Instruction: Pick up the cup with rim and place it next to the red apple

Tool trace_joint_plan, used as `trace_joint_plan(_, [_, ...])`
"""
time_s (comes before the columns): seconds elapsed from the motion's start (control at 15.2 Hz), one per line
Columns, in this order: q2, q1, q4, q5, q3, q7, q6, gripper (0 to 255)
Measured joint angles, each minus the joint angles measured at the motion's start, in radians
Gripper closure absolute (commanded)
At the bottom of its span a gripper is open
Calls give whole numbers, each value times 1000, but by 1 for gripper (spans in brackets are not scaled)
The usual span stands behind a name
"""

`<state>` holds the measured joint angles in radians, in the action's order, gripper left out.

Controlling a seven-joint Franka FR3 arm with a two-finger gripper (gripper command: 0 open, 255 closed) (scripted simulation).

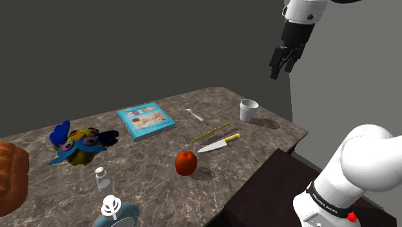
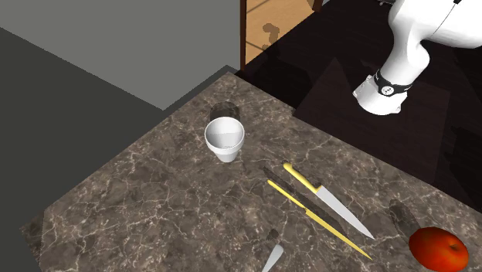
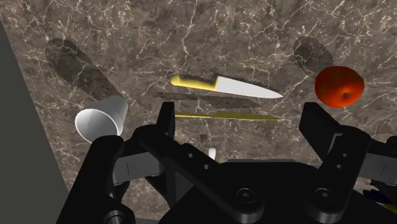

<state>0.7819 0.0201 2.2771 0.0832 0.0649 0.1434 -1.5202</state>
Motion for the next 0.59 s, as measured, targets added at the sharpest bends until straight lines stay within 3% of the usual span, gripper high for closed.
trace_joint_plan(0.2, [-12, -6, 21, 9, -18, -13, -34, 0])
trace_joint_plan(0.59, [-101, -40, 96, 54, -111, -87, -210, 0])
